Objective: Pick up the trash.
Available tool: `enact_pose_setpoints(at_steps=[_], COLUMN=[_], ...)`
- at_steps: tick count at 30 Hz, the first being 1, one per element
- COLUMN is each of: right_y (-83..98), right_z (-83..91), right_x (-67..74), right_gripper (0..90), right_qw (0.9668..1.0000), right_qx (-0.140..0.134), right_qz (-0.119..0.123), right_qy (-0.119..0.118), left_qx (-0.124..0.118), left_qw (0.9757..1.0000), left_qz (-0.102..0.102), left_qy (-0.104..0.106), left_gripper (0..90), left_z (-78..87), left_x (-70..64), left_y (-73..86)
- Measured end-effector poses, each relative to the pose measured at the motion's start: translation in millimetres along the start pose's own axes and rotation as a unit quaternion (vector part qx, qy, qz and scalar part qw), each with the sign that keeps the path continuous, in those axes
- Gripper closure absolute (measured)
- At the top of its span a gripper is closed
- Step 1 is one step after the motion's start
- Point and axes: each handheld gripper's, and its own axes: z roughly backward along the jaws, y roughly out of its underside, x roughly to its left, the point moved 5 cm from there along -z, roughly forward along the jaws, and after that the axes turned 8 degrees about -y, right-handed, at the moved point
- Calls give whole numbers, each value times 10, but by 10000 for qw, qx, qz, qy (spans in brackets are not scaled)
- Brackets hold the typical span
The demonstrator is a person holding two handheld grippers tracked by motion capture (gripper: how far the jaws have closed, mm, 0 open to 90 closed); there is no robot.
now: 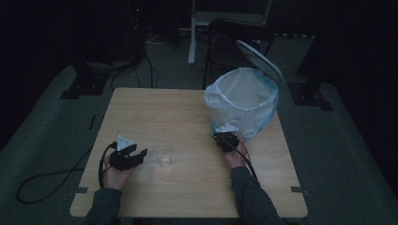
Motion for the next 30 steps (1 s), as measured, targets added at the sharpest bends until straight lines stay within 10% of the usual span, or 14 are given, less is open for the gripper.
enact_pose_setpoints(at_steps=[13,30], right_y=[0,3], right_z=[0,0], right_x=[-6,-7], right_gripper=[900,900], right_qw=[10000,10000], right_qx=[-7,-24], right_qz=[-10,-1], right_qy=[-17,-24], left_qx=[-396,20], left_qw=[9985,9960], left_qz=[67,3], left_qy=[375,896], left_gripper=[525,550], left_z=[296,94], left_x=[-31,-311], left_y=[-394,-274])
